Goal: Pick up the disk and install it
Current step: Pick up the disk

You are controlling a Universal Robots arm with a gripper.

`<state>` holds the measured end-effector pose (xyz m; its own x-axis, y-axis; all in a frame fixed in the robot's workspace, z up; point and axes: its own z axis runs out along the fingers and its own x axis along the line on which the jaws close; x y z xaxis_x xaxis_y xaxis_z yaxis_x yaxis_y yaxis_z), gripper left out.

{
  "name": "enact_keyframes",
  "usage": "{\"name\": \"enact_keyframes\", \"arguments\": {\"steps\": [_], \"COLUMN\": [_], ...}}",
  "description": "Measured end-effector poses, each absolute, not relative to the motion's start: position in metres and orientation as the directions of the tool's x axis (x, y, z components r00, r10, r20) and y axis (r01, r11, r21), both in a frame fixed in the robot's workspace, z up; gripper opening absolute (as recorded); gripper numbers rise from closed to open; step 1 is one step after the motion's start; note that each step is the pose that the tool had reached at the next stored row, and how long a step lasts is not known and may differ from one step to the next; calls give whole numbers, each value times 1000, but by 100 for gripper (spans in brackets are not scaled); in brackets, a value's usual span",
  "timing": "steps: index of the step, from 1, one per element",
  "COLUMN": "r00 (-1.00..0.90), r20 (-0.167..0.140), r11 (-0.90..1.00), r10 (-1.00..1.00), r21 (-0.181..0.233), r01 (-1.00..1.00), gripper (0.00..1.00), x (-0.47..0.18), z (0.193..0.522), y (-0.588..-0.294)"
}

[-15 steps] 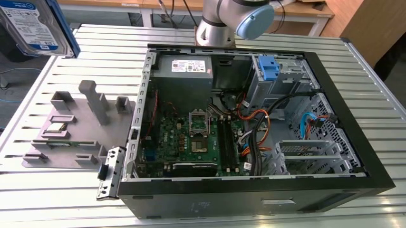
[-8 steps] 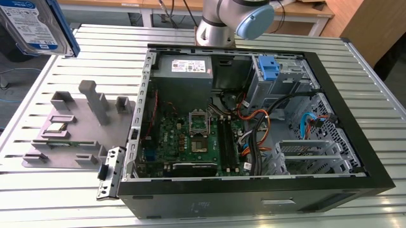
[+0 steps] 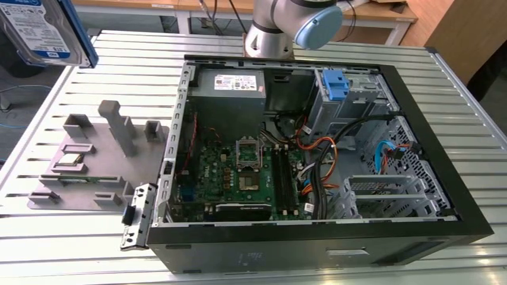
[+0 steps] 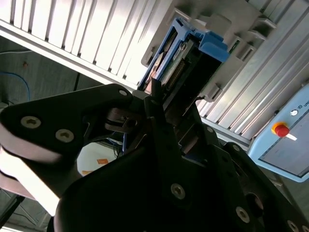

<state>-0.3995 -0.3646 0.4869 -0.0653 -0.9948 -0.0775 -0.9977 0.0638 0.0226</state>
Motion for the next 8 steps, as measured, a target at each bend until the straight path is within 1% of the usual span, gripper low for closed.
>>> {"name": "enact_keyframes", "arguments": {"steps": [8], "r00": [-65], "r20": [-78], "r11": [64], "r10": [-995], "r21": [23], "r01": [-998], "gripper": [35], "x": [-399], "z": [489], "y": [-365]}}
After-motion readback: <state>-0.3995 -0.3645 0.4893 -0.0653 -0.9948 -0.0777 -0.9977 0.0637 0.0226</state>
